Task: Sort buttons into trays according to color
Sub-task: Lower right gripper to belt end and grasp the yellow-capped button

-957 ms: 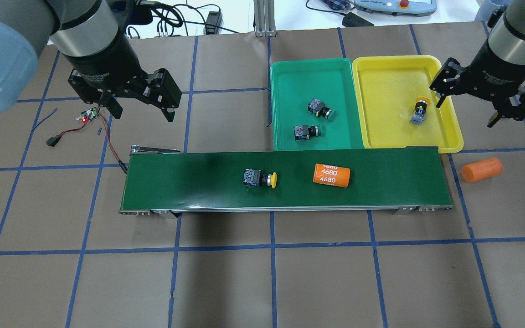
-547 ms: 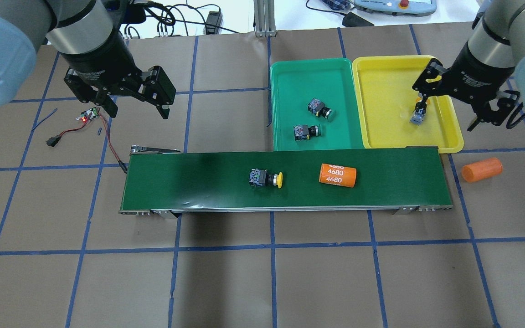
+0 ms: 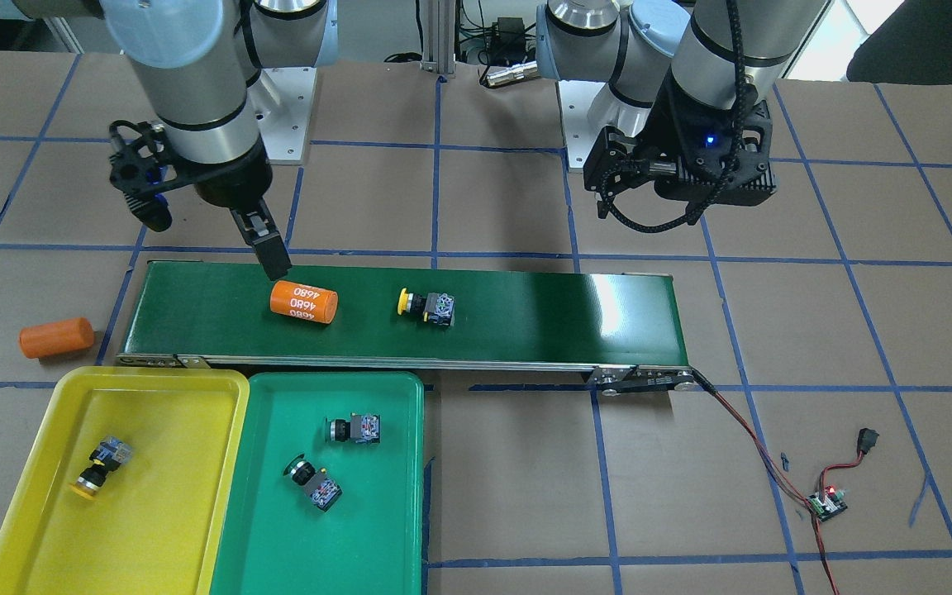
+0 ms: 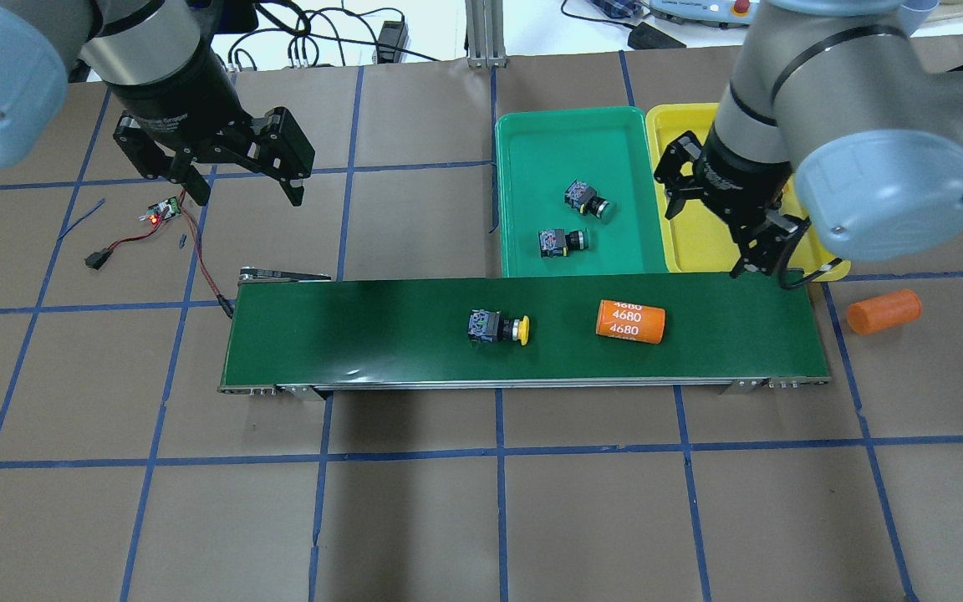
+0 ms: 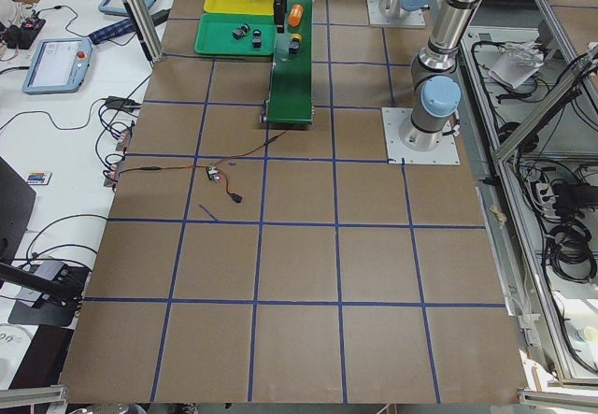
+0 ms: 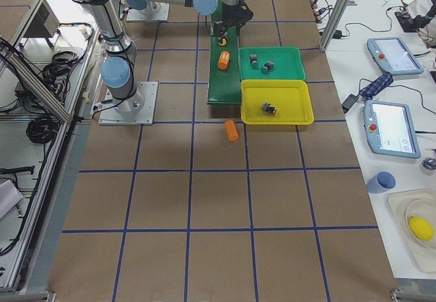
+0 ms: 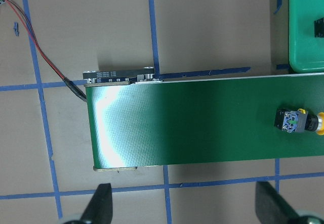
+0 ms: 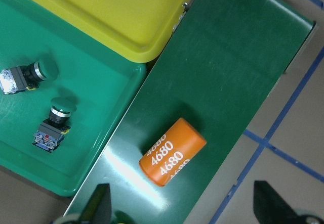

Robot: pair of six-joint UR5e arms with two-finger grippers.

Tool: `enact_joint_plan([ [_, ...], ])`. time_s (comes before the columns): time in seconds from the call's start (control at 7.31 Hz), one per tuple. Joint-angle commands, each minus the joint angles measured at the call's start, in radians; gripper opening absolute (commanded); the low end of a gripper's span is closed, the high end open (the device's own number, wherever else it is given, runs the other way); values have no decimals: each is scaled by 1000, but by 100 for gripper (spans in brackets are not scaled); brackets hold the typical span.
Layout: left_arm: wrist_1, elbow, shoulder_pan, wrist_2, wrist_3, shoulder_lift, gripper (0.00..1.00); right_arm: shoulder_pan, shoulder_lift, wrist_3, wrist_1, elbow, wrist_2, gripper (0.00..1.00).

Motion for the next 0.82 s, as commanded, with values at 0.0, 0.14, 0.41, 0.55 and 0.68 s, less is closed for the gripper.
enact_joint_plan([
  [0.0, 0, -3, 0, 4, 2, 3, 100, 96, 77, 296, -126, 7, 2, 100],
  [0.14, 2, -8, 0, 7, 2, 6, 100, 107, 79, 394, -126, 10, 2, 100],
  [0.41, 2, -12, 1, 7, -1, 10, 100, 109, 80, 432, -213, 103, 3, 100],
  [0.55, 2, -17, 1, 7, 1, 12, 100, 110, 79, 436, -316, 170, 3, 100],
  [0.68, 2, -22, 1, 7, 1, 18, 100, 115, 79, 438, -355, 204, 3, 100],
])
